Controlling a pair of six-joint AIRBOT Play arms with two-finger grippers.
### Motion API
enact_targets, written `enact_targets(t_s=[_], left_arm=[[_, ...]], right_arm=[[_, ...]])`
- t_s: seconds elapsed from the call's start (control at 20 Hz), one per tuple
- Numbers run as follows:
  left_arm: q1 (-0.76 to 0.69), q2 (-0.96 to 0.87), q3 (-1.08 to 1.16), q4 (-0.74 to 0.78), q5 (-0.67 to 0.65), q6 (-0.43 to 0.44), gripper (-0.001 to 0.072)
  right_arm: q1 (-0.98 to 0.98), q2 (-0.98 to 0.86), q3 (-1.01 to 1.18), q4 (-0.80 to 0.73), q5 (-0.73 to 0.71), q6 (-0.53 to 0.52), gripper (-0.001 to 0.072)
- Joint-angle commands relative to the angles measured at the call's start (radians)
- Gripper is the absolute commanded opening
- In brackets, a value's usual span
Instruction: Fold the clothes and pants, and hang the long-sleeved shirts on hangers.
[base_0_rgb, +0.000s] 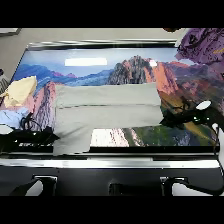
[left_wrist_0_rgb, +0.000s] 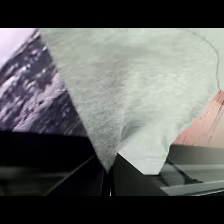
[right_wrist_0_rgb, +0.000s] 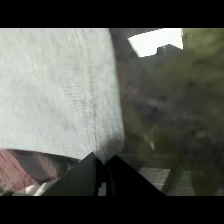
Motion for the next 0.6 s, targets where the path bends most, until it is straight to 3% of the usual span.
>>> enact_targets(t_s=[0.0,0.25,0.55], left_arm=[[0.015,0.216,0.02,0.159,-0.151,-0.103,0.002],[0.008,0.423,0.02,0.132,-0.214,-0.11,0.002],[-0.041,0.29,0.041,0.04,0.003,-0.106,0.0019]], right_arm=[[0.002,0.148,0.001,-0.182,0.153,0.129,0.0035],[0.002,0.297,0.001,-0.213,0.264,0.151,0.0034],[0.006,0.257,0.003,-0.096,0.089,0.103,0.0035]])
